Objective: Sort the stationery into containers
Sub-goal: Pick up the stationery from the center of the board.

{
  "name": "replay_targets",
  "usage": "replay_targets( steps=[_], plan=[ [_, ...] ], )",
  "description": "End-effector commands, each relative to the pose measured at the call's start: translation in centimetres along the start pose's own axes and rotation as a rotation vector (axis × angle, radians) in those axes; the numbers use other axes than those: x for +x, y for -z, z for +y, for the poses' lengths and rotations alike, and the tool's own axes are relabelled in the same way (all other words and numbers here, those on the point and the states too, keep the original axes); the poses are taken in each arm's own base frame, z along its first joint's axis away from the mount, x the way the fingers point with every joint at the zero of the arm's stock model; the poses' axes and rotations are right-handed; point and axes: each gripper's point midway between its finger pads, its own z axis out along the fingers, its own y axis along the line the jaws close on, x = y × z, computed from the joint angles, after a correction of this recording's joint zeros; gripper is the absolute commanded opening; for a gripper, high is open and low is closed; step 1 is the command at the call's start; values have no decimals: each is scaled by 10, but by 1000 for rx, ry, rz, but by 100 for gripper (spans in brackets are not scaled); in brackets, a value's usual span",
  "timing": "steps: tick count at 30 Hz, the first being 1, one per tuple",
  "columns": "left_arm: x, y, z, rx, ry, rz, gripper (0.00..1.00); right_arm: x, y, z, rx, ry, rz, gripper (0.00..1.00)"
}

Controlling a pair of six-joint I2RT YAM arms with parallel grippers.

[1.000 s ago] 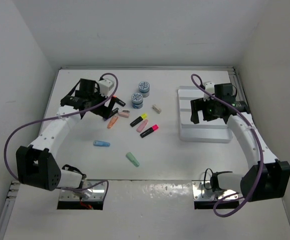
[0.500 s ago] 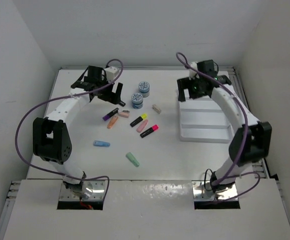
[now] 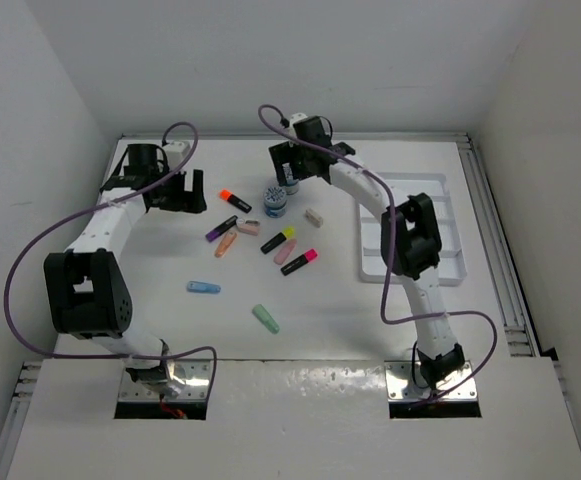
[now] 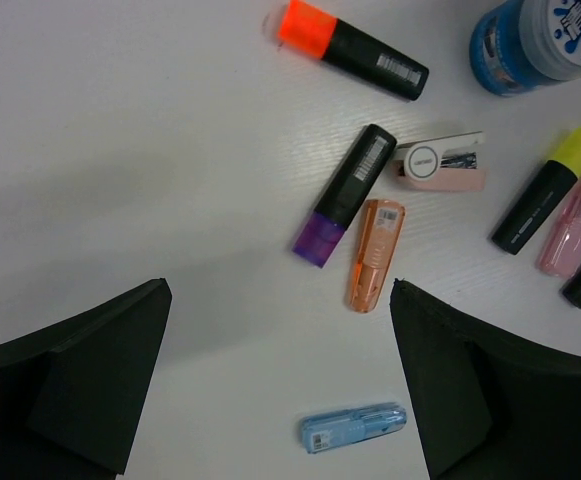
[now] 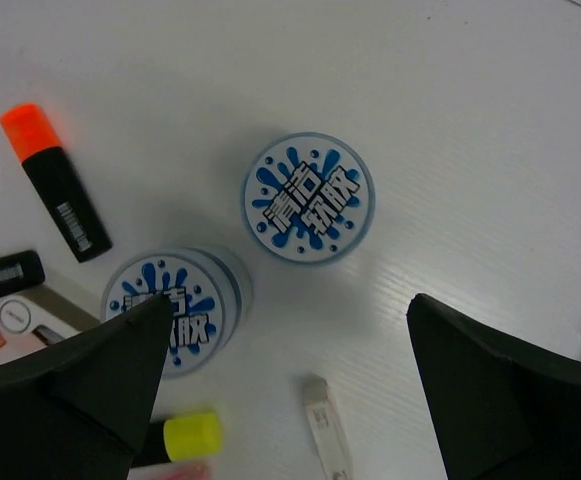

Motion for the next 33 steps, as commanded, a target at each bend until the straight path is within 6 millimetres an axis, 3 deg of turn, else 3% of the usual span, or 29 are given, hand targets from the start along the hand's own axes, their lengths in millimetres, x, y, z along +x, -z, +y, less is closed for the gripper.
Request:
replay_targets(
  steps=[1, 13, 24, 27, 28, 31, 33],
  plan=[
    [-12, 18, 0, 21, 14, -65, 99, -49, -6, -3, 43, -49, -178, 99],
    [-7, 11, 6, 39, 56, -58, 99, -37, -48, -7, 88, -35, -207, 99],
    [-1, 2, 15, 39, 70, -33, 99, -11, -73, -1, 76, -21, -166, 95],
    [-1, 1, 18, 35, 75, -33, 98, -10, -74, -2, 81, -18, -166, 85],
    [-2, 2, 19, 35, 77, -35, 98, -9, -75, -4, 85, -19, -166, 75],
    [-2, 2, 22, 32, 80, -36, 98, -16, -71, -4, 87, -19, -183, 58],
    [-2, 2, 22, 35, 78, -36, 98, -25, -63, -5, 87, -16, -206, 40]
  ],
)
